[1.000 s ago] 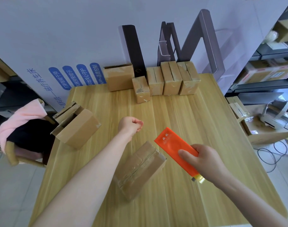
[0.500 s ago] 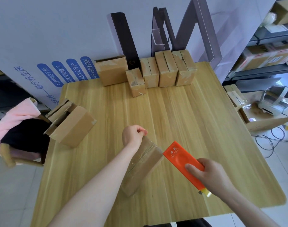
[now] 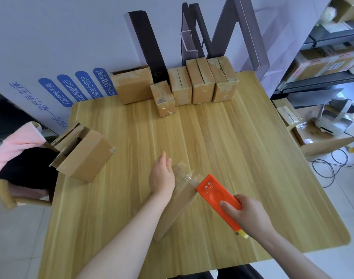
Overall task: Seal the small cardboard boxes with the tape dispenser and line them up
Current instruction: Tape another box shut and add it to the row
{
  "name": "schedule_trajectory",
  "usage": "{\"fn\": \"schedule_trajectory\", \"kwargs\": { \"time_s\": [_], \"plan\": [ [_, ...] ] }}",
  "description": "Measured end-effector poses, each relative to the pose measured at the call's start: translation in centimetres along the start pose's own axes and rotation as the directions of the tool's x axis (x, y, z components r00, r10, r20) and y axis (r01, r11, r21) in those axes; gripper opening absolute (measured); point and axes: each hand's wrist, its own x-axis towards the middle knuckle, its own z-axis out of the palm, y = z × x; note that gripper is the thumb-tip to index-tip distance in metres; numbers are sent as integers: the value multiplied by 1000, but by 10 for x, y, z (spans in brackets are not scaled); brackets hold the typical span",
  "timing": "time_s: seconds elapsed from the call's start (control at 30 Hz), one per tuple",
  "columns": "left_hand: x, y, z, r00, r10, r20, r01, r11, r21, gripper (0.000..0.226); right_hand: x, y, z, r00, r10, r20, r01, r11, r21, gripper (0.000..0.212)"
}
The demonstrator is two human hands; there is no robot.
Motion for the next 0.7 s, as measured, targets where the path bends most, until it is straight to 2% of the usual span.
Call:
{"fn": "schedule_trajectory", "kwargs": {
  "time_s": [0.1,0.17,0.5,0.6,0.7],
  "plan": [
    [-13,0,6,987,124,103,-143,969,202,45,2,0,2,1000,-5,-5,5,1000,1,29],
    [-15,-2,9,980,140,140,-176,940,292,45,2,3,4,1000,-11,-4,11,1000,2,29],
    [-13,-2,12,980,131,152,-177,918,354,45,1,34,-13,995,-90,34,87,992,89,19],
    [-13,-2,12,981,137,138,-178,921,347,44,1,29,-15,998,-61,20,61,998,21,25],
    [-13,-2,13,983,137,122,-171,922,347,44,5,6,-12,999,-52,8,53,983,-176,32]
  ]
}}
